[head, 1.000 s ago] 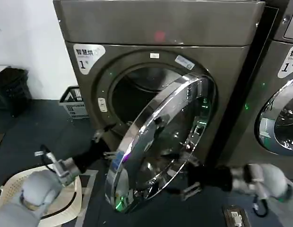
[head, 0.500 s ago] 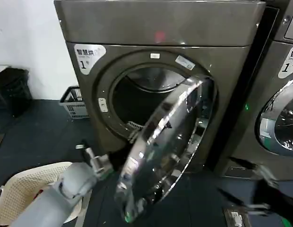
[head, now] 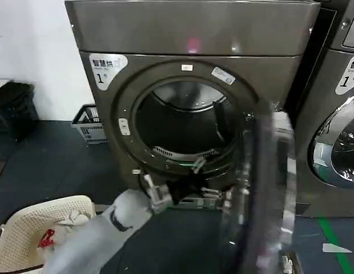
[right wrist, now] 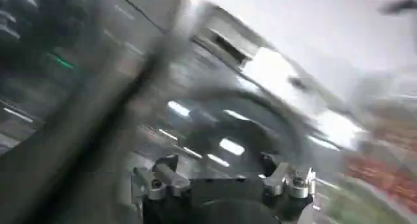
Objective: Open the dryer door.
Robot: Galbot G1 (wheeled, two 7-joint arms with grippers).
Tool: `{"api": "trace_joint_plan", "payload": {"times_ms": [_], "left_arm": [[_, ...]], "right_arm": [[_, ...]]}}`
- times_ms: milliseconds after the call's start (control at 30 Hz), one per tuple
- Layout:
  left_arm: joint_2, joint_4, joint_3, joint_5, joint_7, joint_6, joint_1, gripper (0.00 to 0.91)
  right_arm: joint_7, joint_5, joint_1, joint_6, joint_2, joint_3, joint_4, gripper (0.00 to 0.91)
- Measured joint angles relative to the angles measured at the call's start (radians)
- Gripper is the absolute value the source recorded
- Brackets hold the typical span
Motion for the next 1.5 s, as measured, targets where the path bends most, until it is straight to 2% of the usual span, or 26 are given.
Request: {"api": "trace_joint_plan", "payload": {"times_ms": [67, 167, 333, 400, 533, 733, 967, 1167, 1500], "left_arm": [[-0.017, 0.013, 0.024, 0.004, -0.005, 0.002, -0.019, 0.907], [-0.053, 0.041, 0.064, 0.015, -0.008, 0.002, -0.051, 0.907], [-0.104, 0.085, 0.112, 0.033, -0.013, 0.000, -0.086, 0.907], [-0.120, 0.099, 0.125, 0.034, -0.014, 0.003, -0.094, 0.907], [-0.152, 0.120, 0.159, 0.043, -0.016, 0.002, -0.115, 0.907], [-0.199, 0.159, 0.199, 0.060, -0.042, 0.016, -0.148, 0.907], [-0.287, 0.249, 0.215, 0.075, -0.049, 0.021, -0.193, 0.907], [-0.360, 0.330, 0.215, 0.098, -0.048, 0.024, -0.226, 0.907], [-0.418, 0.403, 0.216, 0.115, -0.039, 0.022, -0.242, 0.907]], "right_arm": [[0.096, -0.039, 0.033, -0.063, 0.034, 0.048, -0.020, 0.907], [0.195, -0.099, 0.082, -0.126, 0.073, 0.118, -0.058, 0.907], [0.384, -0.260, 0.169, -0.276, 0.079, 0.242, -0.178, 0.907], [0.419, -0.257, 0.195, -0.357, 0.070, 0.300, -0.221, 0.907], [0.438, -0.301, 0.223, -0.431, 0.038, 0.415, -0.301, 0.907], [0.414, -0.331, 0.211, -0.446, 0.030, 0.540, -0.415, 0.907], [0.467, -0.346, 0.212, -0.532, 0.038, 0.544, -0.430, 0.907], [0.446, -0.349, 0.214, -0.494, 0.040, 0.545, -0.437, 0.907], [0.431, -0.354, 0.212, -0.475, 0.036, 0.542, -0.438, 0.907]]}}
